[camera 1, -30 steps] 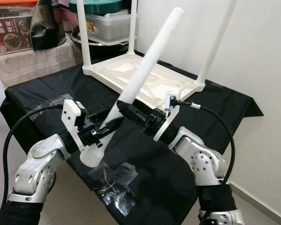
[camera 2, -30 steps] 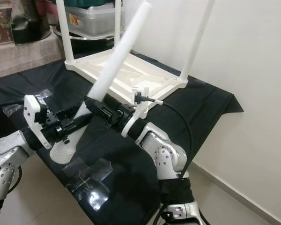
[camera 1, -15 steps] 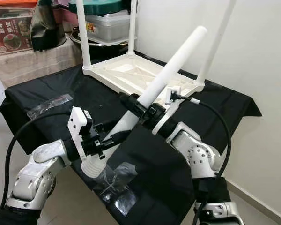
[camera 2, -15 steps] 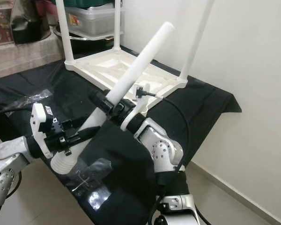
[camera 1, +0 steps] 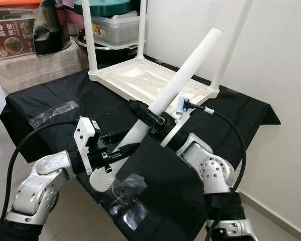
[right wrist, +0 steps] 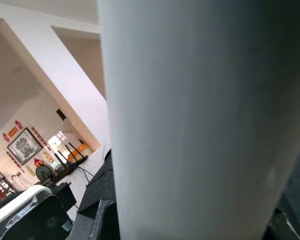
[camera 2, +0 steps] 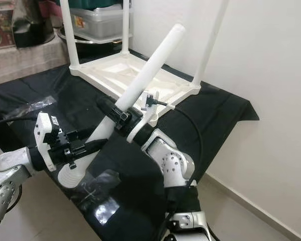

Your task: Building children table

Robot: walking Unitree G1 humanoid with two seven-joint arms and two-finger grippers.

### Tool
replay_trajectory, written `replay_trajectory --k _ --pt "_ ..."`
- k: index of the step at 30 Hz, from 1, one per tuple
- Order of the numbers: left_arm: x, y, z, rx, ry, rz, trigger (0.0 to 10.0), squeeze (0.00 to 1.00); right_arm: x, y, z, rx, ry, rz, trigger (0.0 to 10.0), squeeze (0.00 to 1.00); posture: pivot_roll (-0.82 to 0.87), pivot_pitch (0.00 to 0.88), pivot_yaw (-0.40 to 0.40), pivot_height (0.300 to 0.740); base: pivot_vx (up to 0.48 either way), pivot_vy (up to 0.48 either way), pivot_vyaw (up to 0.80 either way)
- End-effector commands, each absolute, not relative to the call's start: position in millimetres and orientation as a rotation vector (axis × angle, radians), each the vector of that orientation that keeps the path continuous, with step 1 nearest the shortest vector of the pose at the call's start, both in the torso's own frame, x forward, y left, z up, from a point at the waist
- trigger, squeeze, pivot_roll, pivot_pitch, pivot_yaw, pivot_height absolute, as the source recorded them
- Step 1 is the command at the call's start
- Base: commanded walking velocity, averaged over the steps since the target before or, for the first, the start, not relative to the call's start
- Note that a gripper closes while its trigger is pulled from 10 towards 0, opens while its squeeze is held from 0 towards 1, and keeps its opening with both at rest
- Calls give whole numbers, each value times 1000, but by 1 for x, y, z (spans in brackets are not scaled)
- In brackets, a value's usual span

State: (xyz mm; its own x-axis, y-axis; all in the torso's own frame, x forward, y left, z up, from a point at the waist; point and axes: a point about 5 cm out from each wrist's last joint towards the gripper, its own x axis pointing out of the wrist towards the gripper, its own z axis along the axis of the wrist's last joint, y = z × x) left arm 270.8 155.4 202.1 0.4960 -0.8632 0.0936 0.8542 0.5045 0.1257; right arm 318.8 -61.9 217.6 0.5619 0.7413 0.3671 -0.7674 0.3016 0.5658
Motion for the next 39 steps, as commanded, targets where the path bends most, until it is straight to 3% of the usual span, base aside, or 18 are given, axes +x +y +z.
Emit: replay_trajectory --k 1,10,11,22,28,32,33,34,38,39 --pt "268 150 208 79 -184 -1099 10000 0 318 -63 211 770 -10 985 0 0 147 0 -109 740 0 0 0" --pt "272 153 209 100 -185 -1089 10000 0 310 -58 205 770 18 1006 0 0 141 0 -109 740 0 0 0" --pt "277 156 209 96 -186 -1045 10000 1000 311 -61 203 761 21 996 0 0 142 0 -109 740 0 0 0" --pt "279 165 216 96 -202 -992 10000 1000 320 -79 204 744 -5 915 0 0 146 0 -112 740 0 0 0" --pt "281 173 229 74 -265 -929 10000 1000 336 -103 209 774 -50 751 0 0 148 0 -111 740 0 0 0" --pt "305 206 236 126 -328 -541 10000 1000 345 -134 221 889 -140 564 0 0 149 0 -106 740 0 0 0" --pt "305 206 236 126 -328 -541 10000 1000 345 -134 221 889 -140 564 0 0 149 0 -106 740 0 0 0" --pt "313 220 235 144 -324 -384 10000 1000 347 -144 220 950 -154 491 0 0 145 0 -101 740 0 0 0" --pt "317 229 231 182 -303 -274 10000 1000 348 -152 217 975 -158 426 0 0 145 0 -98 740 0 0 0" --pt "317 234 224 206 -272 -211 10000 0 348 -163 211 979 -158 358 0 0 143 0 -92 740 0 0 0"
